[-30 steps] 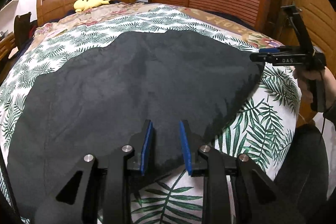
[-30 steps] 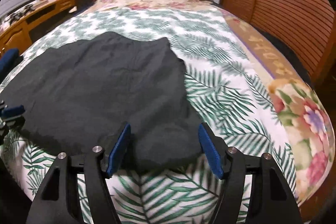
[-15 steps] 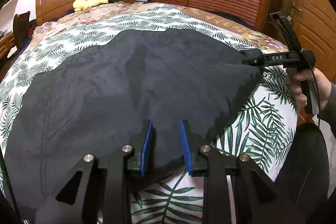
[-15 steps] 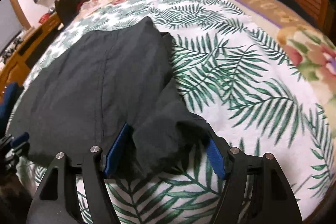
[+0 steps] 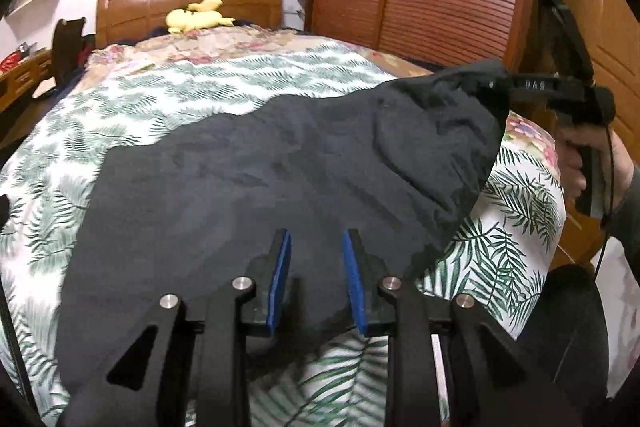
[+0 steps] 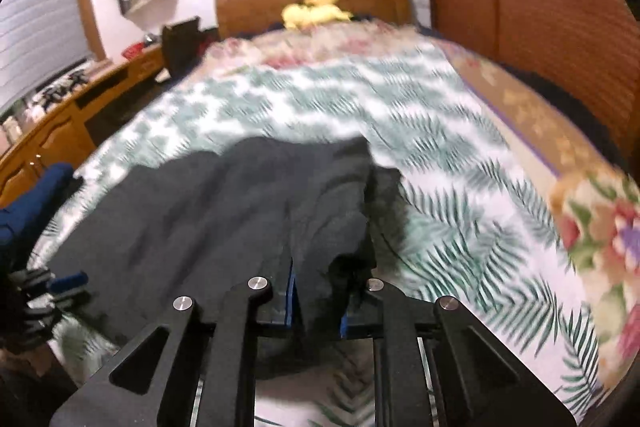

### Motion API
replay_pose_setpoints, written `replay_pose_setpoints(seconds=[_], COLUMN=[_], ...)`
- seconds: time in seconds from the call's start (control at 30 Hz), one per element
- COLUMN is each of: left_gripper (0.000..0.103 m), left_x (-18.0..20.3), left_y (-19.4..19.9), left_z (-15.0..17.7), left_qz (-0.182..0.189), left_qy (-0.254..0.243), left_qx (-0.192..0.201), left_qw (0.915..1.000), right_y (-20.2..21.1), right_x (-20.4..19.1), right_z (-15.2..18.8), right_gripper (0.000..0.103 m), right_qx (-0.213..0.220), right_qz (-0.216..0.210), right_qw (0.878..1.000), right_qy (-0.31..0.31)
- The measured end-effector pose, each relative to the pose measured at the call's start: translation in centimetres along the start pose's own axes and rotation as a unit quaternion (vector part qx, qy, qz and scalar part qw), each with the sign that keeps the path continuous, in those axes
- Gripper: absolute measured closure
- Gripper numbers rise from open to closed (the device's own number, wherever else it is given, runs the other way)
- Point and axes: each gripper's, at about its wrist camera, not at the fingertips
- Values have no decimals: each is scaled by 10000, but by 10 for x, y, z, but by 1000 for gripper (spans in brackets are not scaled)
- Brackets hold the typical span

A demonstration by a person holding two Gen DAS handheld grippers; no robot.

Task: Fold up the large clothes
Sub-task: 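Grasp the folded jacket end with the right tool and fold it over, release, then grasp the folded black jacket edge with the left tool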

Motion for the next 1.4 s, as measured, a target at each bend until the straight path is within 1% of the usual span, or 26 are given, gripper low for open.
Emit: replay_pose_setpoints(seconds=[0.1, 0.23, 0.27, 0.3, 0.4, 0.43, 0.5, 0.57, 0.63, 0.73, 0.8, 0.83, 0.9, 0.93, 0.97, 1.07, 1.13, 1.2, 1.3, 1.37, 1.4], left_gripper=[78, 78, 78, 78, 78, 78, 78, 78, 78, 78, 78, 78, 78, 78, 78, 77, 77, 77, 77, 77, 77], left_x=[-17, -39, -44, -51, -68, -73, -86, -97, -105, -113, -117, -119, -122, -122, -122, -121, -120, -117, -114, -112, -112], left_y=[18, 42, 49, 57, 72, 75, 82, 88, 93, 97, 99, 101, 103, 104, 104, 104, 105, 106, 110, 112, 113], left_z=[5, 14, 18, 22, 34, 38, 47, 56, 61, 66, 68, 68, 69, 68, 68, 67, 66, 64, 62, 60, 59], left_qz=[-132, -268, -307, -372, -546, -613, -669, -735, -816, -929, -962, -967, -976, -976, -983, -1000, -983, -978, -928, -916, -916], left_qy=[105, 226, 249, 277, 341, 372, 481, 574, 622, 683, 712, 722, 734, 741, 749, 743, 731, 708, 688, 675, 679], left_qx=[122, 233, 263, 297, 363, 375, 371, 361, 356, 340, 357, 368, 395, 404, 412, 426, 455, 498, 584, 642, 674], left_qw=[9998, 9991, 9989, 9985, 9973, 9967, 9959, 9950, 9941, 9927, 9922, 9920, 9917, 9916, 9915, 9913, 9914, 9914, 9916, 9914, 9912], right_y=[5, 6, 4, 1, -5, -10, -21, -34, -54, -82, -94, -93, -88, -84, -79, -60, -47, -41, -45, -52, -55], right_x=[-35, -102, -117, -141, -195, -217, -247, -276, -300, -323, -332, -333, -337, -336, -334, -326, -312, -298, -274, -257, -249], right_z=[-21, -39, -40, -41, -35, -32, -28, -21, -11, 6, 15, 17, 16, 15, 11, 0, -6, -10, -9, -5, -1], right_gripper=[92, 93, 93, 93, 94, 94, 94, 94, 94, 93, 89, 87, 73, 59, 53, 53, 53, 53, 54, 61, 62], right_qx=[159, 334, 347, 371, 483, 451, 425, 319, 17, -441, -661, -689, -687, -644, -579, -377, -127, -28, -187, -370, -458], right_qz=[-202, -559, -658, -804, -1037, -1245, -1493, -1757, -1999, -2087, -2047, -2021, -2052, -2056, -2081, -2125, -2142, -1944, -1604, -1353, -1249], right_qw=[9993, 9947, 9930, 9902, 9810, 9768, 9721, 9669, 9629, 9595, 9576, 9571, 9552, 9553, 9552, 9549, 9564, 9601, 9658, 9694, 9713], right_qy=[267, 800, 914, 1079, 1569, 1683, 1758, 1822, 1813, 1840, 1918, 1958, 2017, 2022, 2024, 2039, 1980, 2009, 2028, 2014, 1972])
Point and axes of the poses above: each gripper's, at about its wrist camera, not at the fingertips, and y roughly against the way its jaws point, x to its right, z to its underside, and after that the axes turned 4 degrees about -y, right-handed
